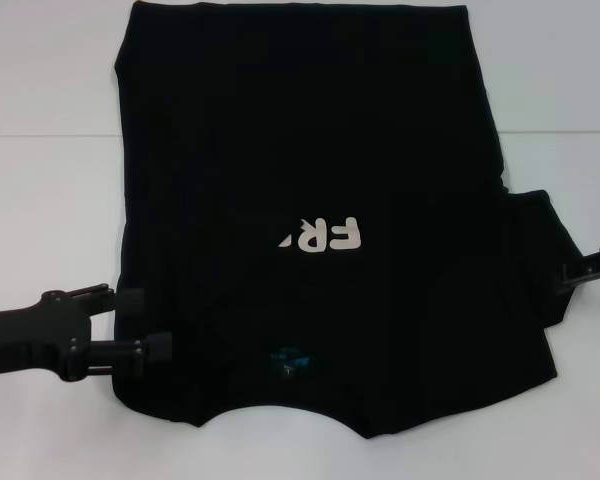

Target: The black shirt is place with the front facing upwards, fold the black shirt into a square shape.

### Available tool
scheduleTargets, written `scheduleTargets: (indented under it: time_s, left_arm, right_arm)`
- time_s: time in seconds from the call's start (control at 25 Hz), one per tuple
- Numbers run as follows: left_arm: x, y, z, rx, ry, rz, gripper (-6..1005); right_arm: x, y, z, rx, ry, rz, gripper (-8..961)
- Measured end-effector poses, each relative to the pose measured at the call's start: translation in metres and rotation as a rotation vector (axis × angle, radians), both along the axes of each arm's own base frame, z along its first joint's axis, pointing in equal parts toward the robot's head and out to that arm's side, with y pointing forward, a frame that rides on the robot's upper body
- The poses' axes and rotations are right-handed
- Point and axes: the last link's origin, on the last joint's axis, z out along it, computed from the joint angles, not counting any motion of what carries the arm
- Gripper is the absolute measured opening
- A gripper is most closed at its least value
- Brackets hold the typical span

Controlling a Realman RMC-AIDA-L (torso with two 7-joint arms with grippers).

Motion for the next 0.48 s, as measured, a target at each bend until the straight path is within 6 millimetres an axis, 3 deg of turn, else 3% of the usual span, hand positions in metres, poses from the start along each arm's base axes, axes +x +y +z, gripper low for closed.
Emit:
scheduleTargets:
  time_s: [0.48]
  left_arm:
    - [0.000, 0.000, -0.001, 0.002, 0.015, -0.018, 938]
  right_arm:
    - [0.005, 0.006, -0.016, 0.045, 0.063, -0.024, 944]
